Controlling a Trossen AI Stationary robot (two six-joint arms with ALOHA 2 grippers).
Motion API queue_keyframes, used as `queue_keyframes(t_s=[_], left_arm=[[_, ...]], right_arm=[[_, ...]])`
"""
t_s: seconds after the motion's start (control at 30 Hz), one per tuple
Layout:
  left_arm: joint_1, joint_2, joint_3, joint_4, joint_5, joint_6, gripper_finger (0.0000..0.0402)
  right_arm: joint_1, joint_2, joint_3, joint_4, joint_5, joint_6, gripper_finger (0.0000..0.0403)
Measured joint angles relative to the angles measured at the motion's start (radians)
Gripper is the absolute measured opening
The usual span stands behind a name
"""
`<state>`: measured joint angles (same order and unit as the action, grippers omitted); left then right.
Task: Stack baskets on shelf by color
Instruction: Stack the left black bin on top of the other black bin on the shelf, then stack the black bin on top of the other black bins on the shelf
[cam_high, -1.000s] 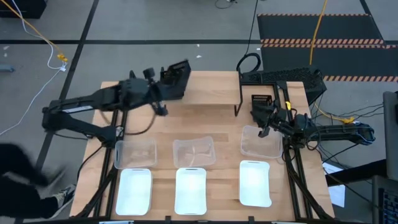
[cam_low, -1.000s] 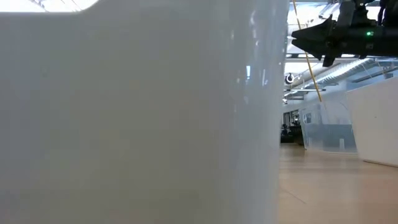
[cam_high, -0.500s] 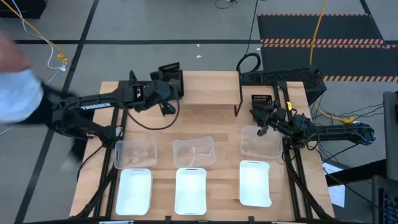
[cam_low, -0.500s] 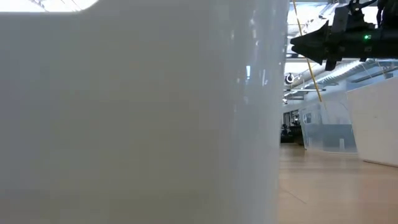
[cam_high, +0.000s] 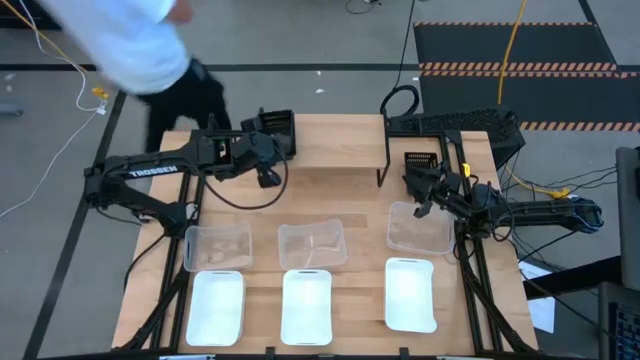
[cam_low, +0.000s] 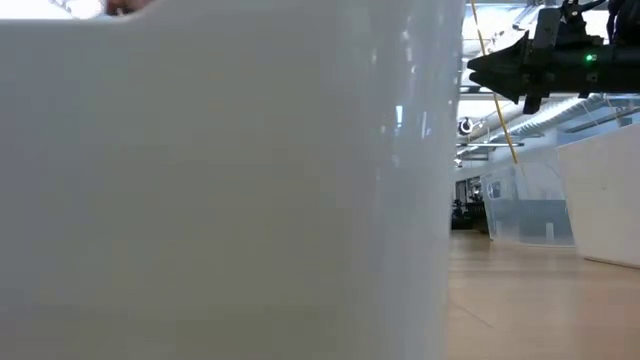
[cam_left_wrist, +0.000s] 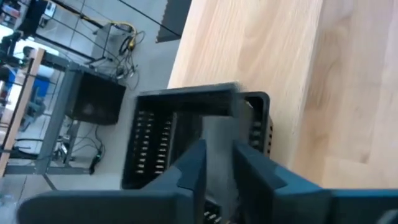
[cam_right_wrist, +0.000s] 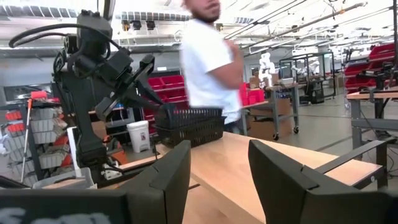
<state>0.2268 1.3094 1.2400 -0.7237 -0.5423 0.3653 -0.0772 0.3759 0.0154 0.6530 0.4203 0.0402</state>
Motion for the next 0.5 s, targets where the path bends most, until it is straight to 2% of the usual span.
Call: queue_keyframes(t_s=[0.23,0.37,0.5], left_arm=[[0.001,0.0,0.0,-0.017,0.0,-0.005,0.0153],[0.006,0.0,0.0,-0.028,0.006,-0.026,0.017],[0.016,0.006,-0.001,-0.037,0.074,-0.041,0.0172]], right_arm=[[0.0,0.0,0.0,-0.007,-0.001,0.012,0.0157],[0.0,0.0,0.0,-0.007,-0.001,0.012,0.0157],[0.0,0.0,0.0,-0.008,-0.001,0.012,0.0157]])
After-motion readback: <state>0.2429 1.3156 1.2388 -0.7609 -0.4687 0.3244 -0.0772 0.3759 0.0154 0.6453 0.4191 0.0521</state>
